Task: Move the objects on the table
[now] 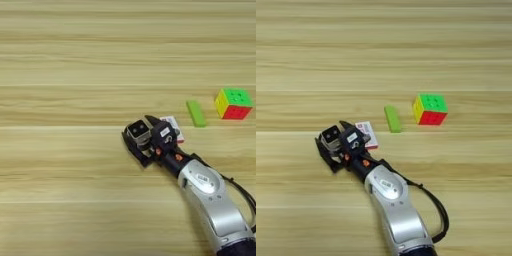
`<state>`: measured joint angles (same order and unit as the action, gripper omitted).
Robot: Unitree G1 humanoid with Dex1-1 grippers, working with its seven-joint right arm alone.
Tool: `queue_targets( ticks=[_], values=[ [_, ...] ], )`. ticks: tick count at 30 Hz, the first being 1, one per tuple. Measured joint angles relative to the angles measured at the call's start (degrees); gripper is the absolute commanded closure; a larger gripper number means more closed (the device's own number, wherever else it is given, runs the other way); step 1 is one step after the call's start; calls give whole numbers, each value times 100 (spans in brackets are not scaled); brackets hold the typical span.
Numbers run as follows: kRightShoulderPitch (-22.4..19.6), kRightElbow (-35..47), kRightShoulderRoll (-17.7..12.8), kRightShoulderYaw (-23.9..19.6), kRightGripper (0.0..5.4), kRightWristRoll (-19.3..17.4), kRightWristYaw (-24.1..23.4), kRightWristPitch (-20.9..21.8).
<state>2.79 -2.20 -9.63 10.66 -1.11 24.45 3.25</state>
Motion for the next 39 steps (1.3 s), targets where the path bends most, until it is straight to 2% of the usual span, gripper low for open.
queue_targets(
  ticks=[11, 26, 35, 39],
  values=[
    [0, -2, 20, -9, 293, 0, -2, 0],
    [-111, -15, 44, -13, 293, -22, 15, -18],
    [-722, -49, 194, -56, 293, -111, 93, -177],
    [-1136, -526, 404, -144, 293, -248, 84, -283]
  ],
)
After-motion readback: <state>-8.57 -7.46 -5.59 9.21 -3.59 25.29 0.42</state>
